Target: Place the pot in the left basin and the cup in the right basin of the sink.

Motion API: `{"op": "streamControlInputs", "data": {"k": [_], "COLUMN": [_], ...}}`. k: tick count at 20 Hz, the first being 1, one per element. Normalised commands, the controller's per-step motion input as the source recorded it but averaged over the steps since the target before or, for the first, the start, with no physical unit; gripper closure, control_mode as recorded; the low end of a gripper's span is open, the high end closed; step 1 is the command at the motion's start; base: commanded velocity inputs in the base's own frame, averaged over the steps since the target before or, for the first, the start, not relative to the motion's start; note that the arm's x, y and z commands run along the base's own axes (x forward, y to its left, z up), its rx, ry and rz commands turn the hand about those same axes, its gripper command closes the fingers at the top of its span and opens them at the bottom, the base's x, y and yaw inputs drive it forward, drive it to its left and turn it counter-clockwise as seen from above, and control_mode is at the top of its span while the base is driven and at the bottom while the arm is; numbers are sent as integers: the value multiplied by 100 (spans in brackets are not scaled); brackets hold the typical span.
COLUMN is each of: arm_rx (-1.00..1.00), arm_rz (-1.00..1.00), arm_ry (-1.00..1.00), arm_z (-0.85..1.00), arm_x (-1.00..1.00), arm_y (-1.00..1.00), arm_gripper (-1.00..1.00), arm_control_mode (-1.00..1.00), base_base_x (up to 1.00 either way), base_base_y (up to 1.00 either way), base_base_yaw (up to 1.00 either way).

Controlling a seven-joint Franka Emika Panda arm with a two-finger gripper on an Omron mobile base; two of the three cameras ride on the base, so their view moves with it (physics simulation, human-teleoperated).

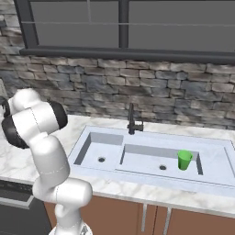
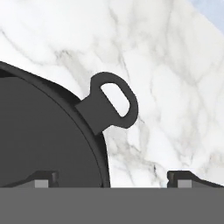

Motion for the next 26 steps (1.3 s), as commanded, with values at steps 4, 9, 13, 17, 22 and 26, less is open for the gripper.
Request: {"op": "streamControlInputs", "data": {"k": [4, 9, 13, 17, 22, 26], "arm_rx": [0, 0, 0, 0, 0, 0], "arm_rz": [-6, -8, -8, -5, -1, 0], "arm_ry": [-7, -4, -1, 0, 0, 0], "arm_z": [0, -14, -27, -31, -15, 0], "arm_x": [-11, -1, 0, -6, -4, 0], "arm_y": [10, 9, 6, 8, 9, 0], "arm_gripper": [-100, -100, -100, -100, 100, 100], "arm_control_mode": [-100, -100, -100, -100, -100, -100], "base_base_x": [0, 0, 0, 0, 0, 0], "base_base_y": [0, 0, 0, 0, 0, 0], "base_base_yaw": [0, 0, 0, 0, 0, 0]}}
